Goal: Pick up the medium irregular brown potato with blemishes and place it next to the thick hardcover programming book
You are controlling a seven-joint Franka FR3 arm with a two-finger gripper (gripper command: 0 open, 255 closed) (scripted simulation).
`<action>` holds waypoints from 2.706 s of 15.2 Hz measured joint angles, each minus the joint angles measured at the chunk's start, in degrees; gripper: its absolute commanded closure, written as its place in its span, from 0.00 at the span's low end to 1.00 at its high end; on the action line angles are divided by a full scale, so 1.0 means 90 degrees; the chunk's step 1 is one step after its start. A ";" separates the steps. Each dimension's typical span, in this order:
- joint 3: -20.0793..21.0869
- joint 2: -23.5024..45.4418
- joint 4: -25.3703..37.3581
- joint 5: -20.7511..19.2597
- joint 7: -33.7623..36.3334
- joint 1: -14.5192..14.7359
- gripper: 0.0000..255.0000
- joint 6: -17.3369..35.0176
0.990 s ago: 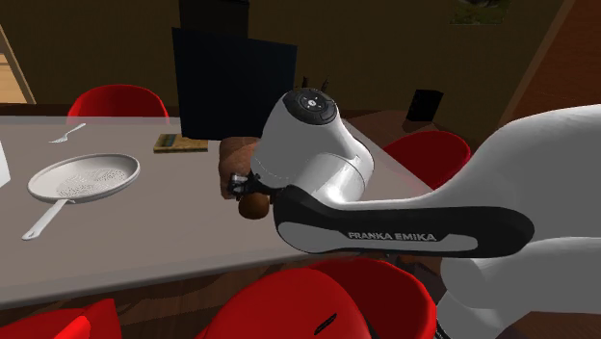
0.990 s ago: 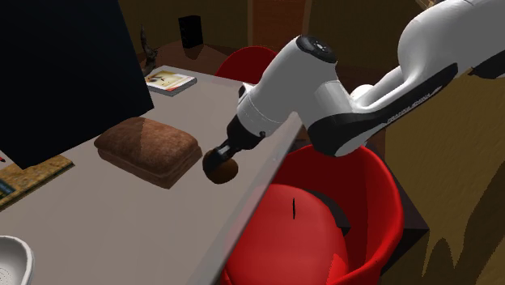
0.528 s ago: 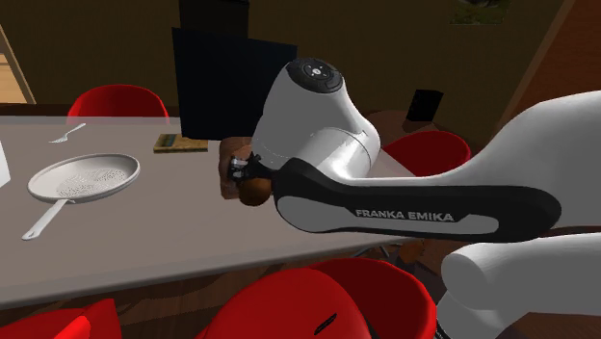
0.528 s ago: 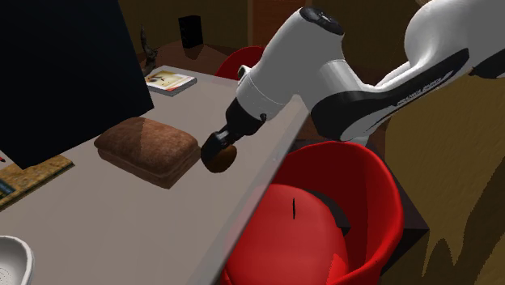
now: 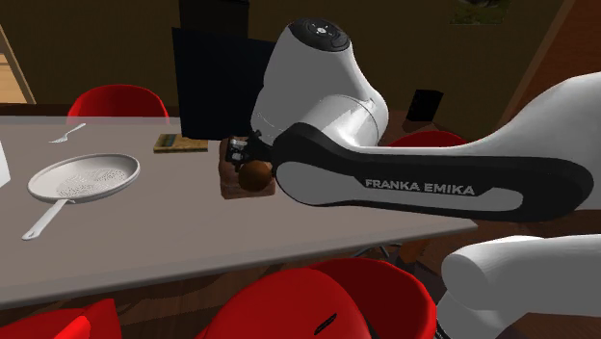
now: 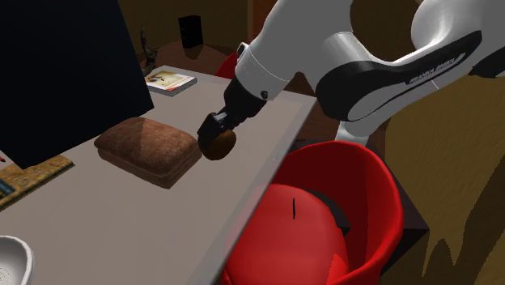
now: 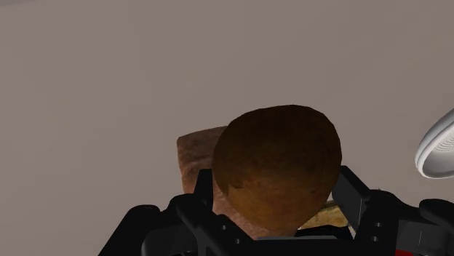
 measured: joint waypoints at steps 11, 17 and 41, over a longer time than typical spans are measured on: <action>-0.0991 0.0266 -0.0198 -0.0119 -0.1030 -0.0091 1.00 0.0242; -0.1717 0.0774 -0.0240 -0.0254 -0.1957 -0.0362 1.00 0.0645; -0.3453 0.4161 0.2158 -0.0813 -0.4707 -0.1584 1.00 0.1161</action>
